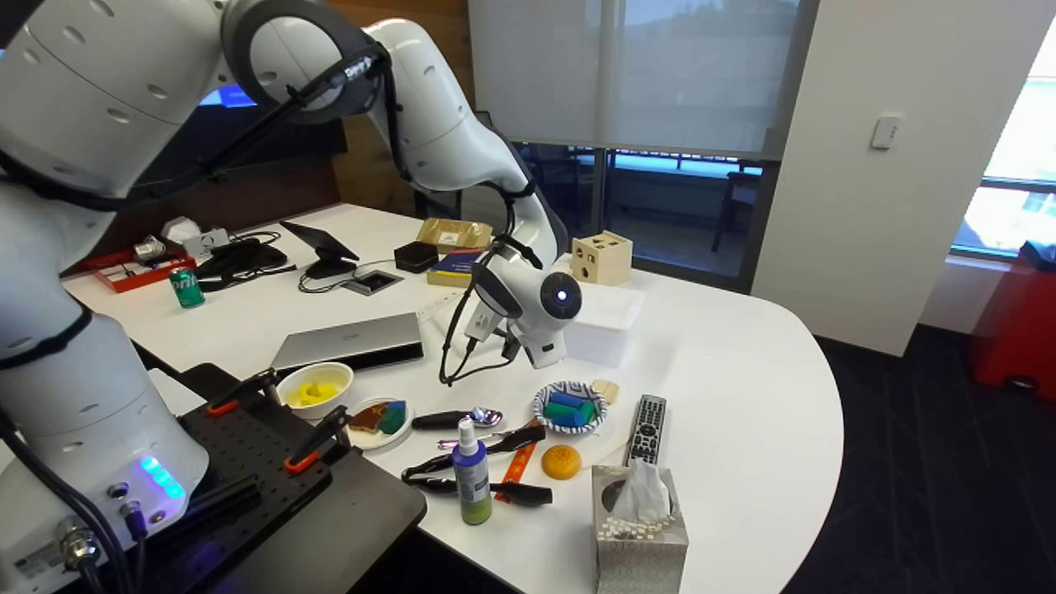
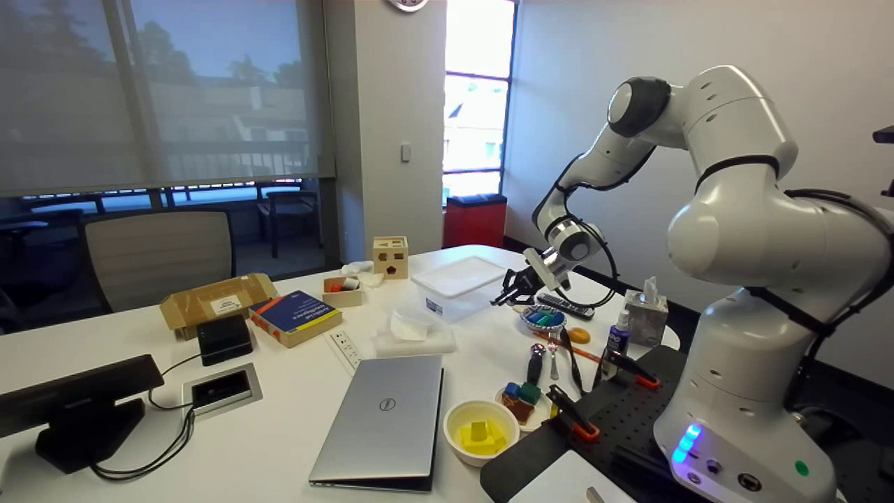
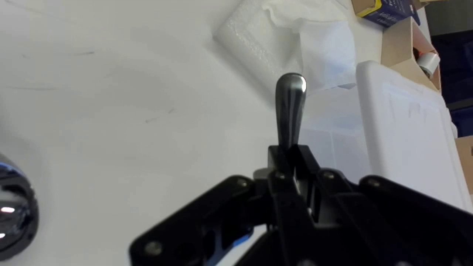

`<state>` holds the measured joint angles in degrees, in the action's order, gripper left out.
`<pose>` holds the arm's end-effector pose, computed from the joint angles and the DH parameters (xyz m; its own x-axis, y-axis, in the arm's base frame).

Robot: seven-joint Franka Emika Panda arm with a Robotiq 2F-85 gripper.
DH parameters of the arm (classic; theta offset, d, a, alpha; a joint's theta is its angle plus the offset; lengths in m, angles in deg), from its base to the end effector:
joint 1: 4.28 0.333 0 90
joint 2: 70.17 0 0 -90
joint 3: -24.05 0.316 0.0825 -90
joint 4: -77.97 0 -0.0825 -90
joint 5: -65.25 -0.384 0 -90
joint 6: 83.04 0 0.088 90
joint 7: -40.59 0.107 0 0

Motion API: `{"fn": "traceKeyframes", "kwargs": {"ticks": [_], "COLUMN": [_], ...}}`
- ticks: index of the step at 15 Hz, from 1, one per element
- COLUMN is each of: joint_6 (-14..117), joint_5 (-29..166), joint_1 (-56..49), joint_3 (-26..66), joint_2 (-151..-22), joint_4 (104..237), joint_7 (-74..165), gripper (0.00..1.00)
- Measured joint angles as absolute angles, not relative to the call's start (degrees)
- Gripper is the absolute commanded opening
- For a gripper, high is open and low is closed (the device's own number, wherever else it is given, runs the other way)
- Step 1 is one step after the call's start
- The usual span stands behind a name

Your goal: Use the silver spoon to stir the blocks in the bowl.

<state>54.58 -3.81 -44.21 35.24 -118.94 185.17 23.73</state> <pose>0.5161 -0.2704 0.0443 0.3609 -0.8190 -0.4462 -0.8058 -0.0329 -0.5913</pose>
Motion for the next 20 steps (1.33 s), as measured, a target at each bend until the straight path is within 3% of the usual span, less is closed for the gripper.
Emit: {"fn": "traceKeyframes", "kwargs": {"ticks": [7,20], "joint_6": [45.9,31.3], "joint_5": [-11.2,-29.7], "joint_1": [-38.8,-36.4], "joint_3": [24.1,16.3], "joint_2": [-121.2,-127.4], "joint_4": [184.1,182.6], "joint_7": [23.7,15.4], "gripper": [0.03,0.03]}}
